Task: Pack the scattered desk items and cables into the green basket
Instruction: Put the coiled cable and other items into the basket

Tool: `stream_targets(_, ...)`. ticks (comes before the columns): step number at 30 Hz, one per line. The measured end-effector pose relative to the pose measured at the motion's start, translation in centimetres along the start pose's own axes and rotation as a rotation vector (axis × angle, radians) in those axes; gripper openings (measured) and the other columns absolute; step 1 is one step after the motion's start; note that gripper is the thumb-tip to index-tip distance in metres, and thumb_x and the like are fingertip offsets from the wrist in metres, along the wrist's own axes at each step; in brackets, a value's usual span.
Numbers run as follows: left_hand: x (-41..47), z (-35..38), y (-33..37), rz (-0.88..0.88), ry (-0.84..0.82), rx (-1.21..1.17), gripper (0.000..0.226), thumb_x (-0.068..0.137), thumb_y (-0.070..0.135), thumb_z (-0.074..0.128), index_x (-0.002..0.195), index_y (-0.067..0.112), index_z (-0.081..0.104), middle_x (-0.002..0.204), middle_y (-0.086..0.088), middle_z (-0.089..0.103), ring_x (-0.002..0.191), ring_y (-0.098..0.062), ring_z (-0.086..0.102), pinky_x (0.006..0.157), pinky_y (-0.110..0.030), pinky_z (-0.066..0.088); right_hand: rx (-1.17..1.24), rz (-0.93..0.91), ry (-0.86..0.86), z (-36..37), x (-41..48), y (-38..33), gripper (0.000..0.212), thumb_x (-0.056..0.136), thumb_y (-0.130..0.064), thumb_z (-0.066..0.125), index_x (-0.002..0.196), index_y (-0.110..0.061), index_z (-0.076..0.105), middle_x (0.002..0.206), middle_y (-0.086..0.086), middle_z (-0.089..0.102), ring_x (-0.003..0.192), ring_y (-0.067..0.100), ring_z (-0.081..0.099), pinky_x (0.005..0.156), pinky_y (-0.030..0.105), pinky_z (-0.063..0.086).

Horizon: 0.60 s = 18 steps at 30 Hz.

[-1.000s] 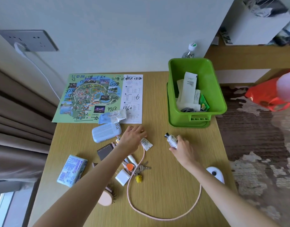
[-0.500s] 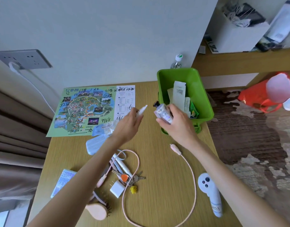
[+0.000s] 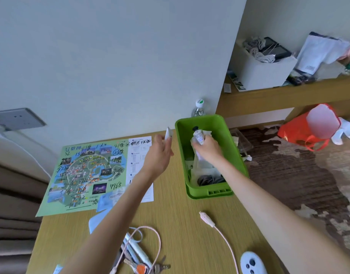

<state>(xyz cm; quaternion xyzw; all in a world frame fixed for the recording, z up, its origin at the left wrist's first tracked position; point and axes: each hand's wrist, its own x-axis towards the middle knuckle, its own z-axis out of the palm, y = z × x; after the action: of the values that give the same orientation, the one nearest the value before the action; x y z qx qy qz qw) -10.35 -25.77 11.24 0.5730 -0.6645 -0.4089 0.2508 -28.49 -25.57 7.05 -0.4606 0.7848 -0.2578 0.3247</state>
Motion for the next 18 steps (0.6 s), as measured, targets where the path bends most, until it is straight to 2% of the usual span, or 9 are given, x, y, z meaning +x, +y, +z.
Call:
stream_targets(2, 0.8, 0.4, 0.1, -0.003, -0.016, 0.035, 0.024, 0.103, 0.029, 0.031, 0.101, 0.009, 0.045, 0.091, -0.011, 0.062, 0.071, -0.024, 0.056, 0.064, -0.036, 0.040, -0.033, 0.026, -0.022, 1.2, 0.6, 0.3, 0.034, 0.092, -0.037, 0.057, 0.107, -0.008, 0.052, 0.100, 0.012, 0.063, 0.084, 0.029, 0.062, 0.067, 0.036, 0.046)
stream_targets(5, 1.6, 0.7, 0.2, 0.020, -0.052, 0.106, 0.017, 0.102, 0.015, 0.028, 0.096, 0.009, 0.043, 0.108, -0.023, 0.056, 0.084, -0.039, 0.056, 0.070, -0.046, 0.045, -0.038, 0.073, -0.079, 2.4, 1.3, 0.7, 0.040, 0.094, -0.035, 0.057, 0.118, -0.004, 0.047, 0.110, 0.014, 0.062, 0.087, 0.029, 0.060, 0.073, 0.037, 0.049)
stream_targets(7, 2.1, 0.9, 0.5, 0.024, -0.058, 0.119, 0.024, 0.103, 0.016, 0.025, 0.115, 0.007, 0.043, 0.111, -0.023, 0.054, 0.089, -0.042, 0.056, 0.074, -0.048, 0.046, -0.063, 0.089, -0.119, 2.8, 1.3, 1.0, 0.057, 0.094, -0.030, 0.058, 0.135, 0.000, 0.034, 0.119, 0.016, 0.059, 0.087, 0.028, 0.058, 0.069, 0.035, 0.048)
stream_targets(9, 2.6, 1.2, 0.9, 0.052, -0.050, 0.161, 0.035, 0.104, 0.018, 0.022, 0.136, 0.008, 0.033, 0.114, -0.020, 0.051, 0.093, -0.040, 0.056, 0.077, -0.046, 0.046, -0.108, 0.070, -0.130, 3.1, 1.1, 1.2, 0.067, 0.092, -0.027, 0.063, 0.140, 0.000, 0.026, 0.123, 0.018, 0.055, 0.096, 0.031, 0.060, 0.069, 0.037, 0.049)
stream_targets(11, 3.0, 1.6, 1.4, 0.140, -0.057, 0.231, 0.038, 0.103, 0.013, 0.021, 0.139, 0.007, 0.029, 0.123, -0.017, 0.043, 0.098, -0.039, 0.055, 0.078, -0.048, 0.048, -0.153, -0.005, -0.103, 2.8, 0.7, 1.2, 0.055, 0.089, -0.025, 0.066, 0.131, -0.002, 0.037, 0.122, 0.016, 0.053, 0.101, 0.031, 0.058, 0.076, 0.040, 0.050)
stream_targets(14, 3.6, 2.6, 2.3, 0.239, -0.047, 0.352, 0.043, 0.100, 0.015, 0.026, 0.143, 0.013, 0.024, 0.134, -0.009, 0.038, 0.099, -0.036, 0.056, 0.067, -0.043, 0.046, -0.256, -0.138, 0.005, 0.8, -0.2, 1.3, 0.037, 0.090, -0.022, 0.063, 0.122, -0.007, 0.050, 0.123, 0.008, 0.053, 0.101, 0.025, 0.059, 0.073, 0.033, 0.048)
stream_targets(16, 3.8, 3.8, 3.0, 0.265, -0.015, 0.451, 0.045, 0.100, 0.019, 0.029, 0.144, 0.023, 0.023, 0.120, -0.011, 0.045, 0.088, -0.036, 0.057, 0.063, -0.041, 0.044, -0.296, -0.215, 0.142, -1.3, -1.0, 1.7, 0.026, 0.092, -0.018, 0.061, 0.116, -0.011, 0.056, 0.120, 0.003, 0.054, 0.099, 0.021, 0.060, 0.074, 0.030, 0.048)
stream_targets(18, 3.9, 5.4, 3.7, 0.285, -0.012, 0.646, 0.046, 0.098, 0.021, 0.033, 0.143, 0.025, 0.026, 0.110, -0.011, 0.045, 0.084, -0.032, 0.055, 0.061, -0.039, 0.043, -0.359, -0.284, 0.297, -3.4, -1.9, 2.6, 0.020, 0.089, -0.012, 0.062, 0.108, -0.011, 0.058, 0.114, 0.003, 0.054, 0.100, 0.021, 0.058, 0.074, 0.029, 0.047)
